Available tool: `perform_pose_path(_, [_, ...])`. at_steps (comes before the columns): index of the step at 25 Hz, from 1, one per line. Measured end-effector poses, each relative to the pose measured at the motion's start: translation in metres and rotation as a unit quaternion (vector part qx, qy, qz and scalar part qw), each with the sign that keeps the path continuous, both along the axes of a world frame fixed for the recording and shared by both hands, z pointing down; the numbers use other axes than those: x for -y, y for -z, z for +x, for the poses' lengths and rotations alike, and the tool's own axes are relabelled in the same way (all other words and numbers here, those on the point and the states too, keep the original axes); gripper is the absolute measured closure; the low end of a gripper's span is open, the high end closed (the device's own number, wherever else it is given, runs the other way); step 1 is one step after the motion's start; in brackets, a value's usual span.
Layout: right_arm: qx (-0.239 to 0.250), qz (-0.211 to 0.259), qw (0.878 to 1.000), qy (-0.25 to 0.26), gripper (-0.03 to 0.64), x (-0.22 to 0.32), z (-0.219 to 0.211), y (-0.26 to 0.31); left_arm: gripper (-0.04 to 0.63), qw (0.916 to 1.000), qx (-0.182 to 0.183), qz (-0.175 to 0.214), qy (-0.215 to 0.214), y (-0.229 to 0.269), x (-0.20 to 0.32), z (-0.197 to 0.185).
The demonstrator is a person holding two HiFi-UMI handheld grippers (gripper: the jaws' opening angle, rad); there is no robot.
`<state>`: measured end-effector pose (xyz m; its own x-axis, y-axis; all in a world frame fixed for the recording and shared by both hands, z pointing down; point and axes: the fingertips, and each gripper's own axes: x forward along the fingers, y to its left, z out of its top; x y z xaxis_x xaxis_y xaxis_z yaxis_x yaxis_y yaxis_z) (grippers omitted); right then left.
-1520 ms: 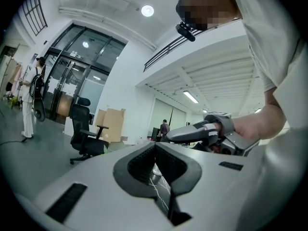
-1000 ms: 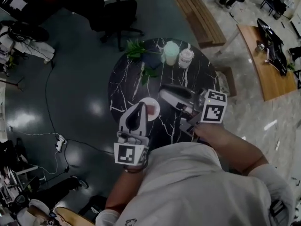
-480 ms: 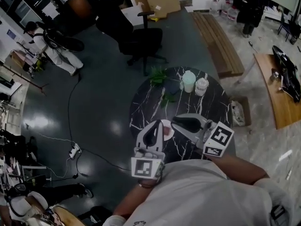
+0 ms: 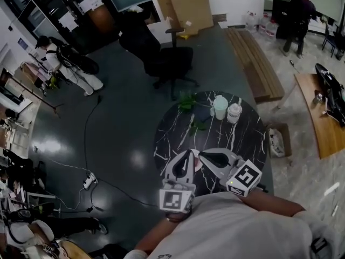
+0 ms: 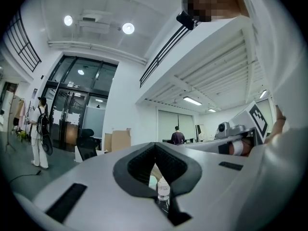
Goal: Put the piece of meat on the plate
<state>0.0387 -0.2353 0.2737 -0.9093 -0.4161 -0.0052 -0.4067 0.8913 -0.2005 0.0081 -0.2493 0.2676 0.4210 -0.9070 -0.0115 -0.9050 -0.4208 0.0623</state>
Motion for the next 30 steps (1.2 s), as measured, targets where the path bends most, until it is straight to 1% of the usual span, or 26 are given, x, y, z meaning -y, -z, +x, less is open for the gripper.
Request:
perform_pose_path(4, [-0.009, 0.015, 1.000, -0.010, 0.615, 0.000, 0.000, -0.001, 0.588, 1.0000, -0.003, -0.005, 0.004, -0.003, 0.000, -0.002])
perform_pose_path(7, [-0.011, 0.016, 1.000, -0.010, 0.615, -0.004, -0.004, 0.000, 0.588, 0.9999, -0.004, -0.004, 0.010, -0.002, -0.002, -0.007])
perform_pose_path(14, [-0.018, 0.022, 0.999, -0.026, 0.615, -0.020, -0.018, 0.000, 0.588, 1.0000, -0.004, -0.004, 0.005, -0.006, -0.022, -0.021])
perform_pose_path(17, [-0.023, 0.027, 0.999, -0.031, 0.615, -0.037, -0.033, 0.001, 0.588, 1.0000, -0.006, 0.000, -0.005, -0.005, -0.039, -0.035])
perform_pose_path(21, [-0.021, 0.030, 0.998, -0.047, 0.615, -0.063, -0.053, 0.006, 0.588, 0.9998, -0.013, -0.005, -0.010, -0.009, -0.064, -0.059])
perform_pose_path(25, [-0.022, 0.027, 0.998, -0.055, 0.615, -0.100, -0.075, 0.008, 0.588, 0.9995, -0.008, -0.010, -0.030, -0.004, -0.098, -0.077])
perform_pose_path(28, [-0.013, 0.013, 0.998, -0.063, 0.615, -0.125, -0.088, 0.005, 0.588, 0.9991, -0.008, -0.012, -0.039, -0.003, -0.123, -0.092])
perform_pose_path(30, [-0.009, 0.013, 0.998, -0.069, 0.615, -0.139, -0.096, 0.006, 0.588, 0.9989, -0.002, -0.016, -0.045, -0.003, -0.141, -0.103])
